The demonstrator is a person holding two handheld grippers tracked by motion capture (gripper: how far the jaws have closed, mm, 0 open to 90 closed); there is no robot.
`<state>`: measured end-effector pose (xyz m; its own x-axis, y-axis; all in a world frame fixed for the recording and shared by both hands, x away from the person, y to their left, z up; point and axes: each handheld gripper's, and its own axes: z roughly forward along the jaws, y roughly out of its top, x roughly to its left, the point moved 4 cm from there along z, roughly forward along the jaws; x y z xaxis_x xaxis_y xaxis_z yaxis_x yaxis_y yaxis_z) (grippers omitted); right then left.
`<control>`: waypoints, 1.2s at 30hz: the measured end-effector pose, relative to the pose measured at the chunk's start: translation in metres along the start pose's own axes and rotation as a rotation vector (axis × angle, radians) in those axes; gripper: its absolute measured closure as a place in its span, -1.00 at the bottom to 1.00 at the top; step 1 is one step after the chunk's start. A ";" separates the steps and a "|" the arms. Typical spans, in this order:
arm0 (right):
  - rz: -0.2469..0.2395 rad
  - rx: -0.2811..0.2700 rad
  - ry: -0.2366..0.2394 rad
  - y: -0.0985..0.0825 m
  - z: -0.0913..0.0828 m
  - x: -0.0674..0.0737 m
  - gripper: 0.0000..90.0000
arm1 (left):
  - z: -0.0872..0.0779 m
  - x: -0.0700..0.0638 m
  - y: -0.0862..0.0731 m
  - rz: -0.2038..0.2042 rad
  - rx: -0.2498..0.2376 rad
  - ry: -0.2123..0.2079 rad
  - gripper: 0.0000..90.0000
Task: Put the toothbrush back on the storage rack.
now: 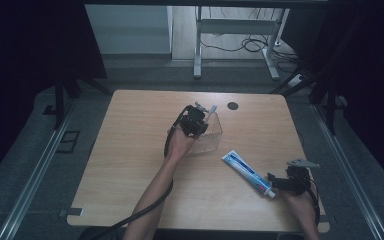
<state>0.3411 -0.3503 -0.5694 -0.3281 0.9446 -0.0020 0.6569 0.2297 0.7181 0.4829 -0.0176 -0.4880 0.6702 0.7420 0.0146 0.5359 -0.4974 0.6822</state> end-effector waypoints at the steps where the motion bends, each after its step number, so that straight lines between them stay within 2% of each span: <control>1: 0.000 0.000 0.000 0.000 0.000 0.000 -0.82 | 0.000 0.000 0.000 0.001 -0.003 -0.001 0.59; 15: 0.000 0.000 0.000 0.000 0.000 0.000 -0.81 | -0.010 -0.001 0.002 -0.011 -0.057 -0.026 0.35; 31: 0.000 0.000 0.000 0.000 0.000 0.000 -0.81 | -0.038 -0.001 0.007 -0.037 -0.132 -0.077 -0.02; 36: -0.001 0.000 0.000 0.000 0.000 0.000 -0.81 | -0.042 -0.002 0.005 -0.036 -0.137 -0.085 -0.14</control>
<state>0.3411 -0.3503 -0.5694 -0.3286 0.9445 -0.0026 0.6565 0.2304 0.7183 0.4625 -0.0030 -0.4536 0.6961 0.7146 -0.0698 0.4895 -0.4012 0.7743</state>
